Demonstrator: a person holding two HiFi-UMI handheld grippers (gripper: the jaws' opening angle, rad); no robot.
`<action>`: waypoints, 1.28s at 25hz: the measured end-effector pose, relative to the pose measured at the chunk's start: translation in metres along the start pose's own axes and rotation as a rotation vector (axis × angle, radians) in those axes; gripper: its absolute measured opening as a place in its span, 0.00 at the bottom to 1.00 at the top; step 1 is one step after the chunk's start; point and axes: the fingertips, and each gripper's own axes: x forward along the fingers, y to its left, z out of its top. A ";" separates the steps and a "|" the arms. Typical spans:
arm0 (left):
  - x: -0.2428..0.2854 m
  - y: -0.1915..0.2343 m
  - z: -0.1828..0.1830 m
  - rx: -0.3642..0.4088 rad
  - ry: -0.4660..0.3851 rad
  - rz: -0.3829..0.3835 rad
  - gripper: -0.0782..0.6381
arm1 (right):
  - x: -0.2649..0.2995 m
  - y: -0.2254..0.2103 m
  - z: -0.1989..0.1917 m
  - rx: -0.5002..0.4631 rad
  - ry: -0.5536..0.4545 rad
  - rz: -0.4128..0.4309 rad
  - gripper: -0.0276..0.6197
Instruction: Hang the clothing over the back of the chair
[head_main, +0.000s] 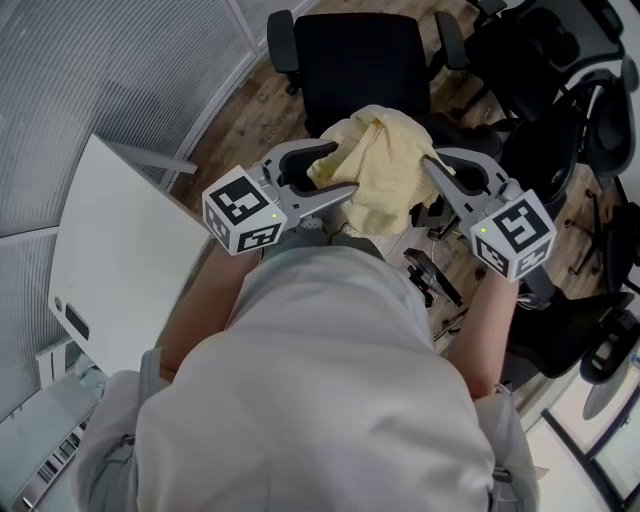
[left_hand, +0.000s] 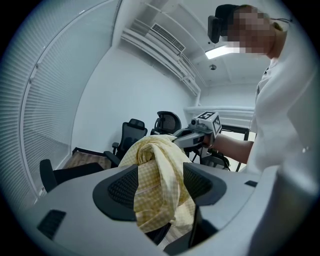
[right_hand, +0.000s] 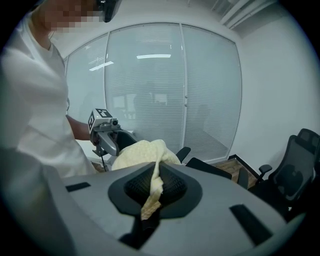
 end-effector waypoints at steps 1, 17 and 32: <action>-0.001 0.001 0.000 -0.001 -0.001 0.003 0.49 | 0.001 -0.001 -0.001 -0.004 0.007 -0.007 0.09; -0.002 0.002 0.002 -0.002 -0.009 0.019 0.49 | 0.015 -0.011 -0.013 -0.123 0.078 -0.110 0.19; -0.016 0.006 0.035 0.154 -0.060 0.143 0.40 | -0.029 -0.027 0.044 0.167 -0.337 -0.159 0.20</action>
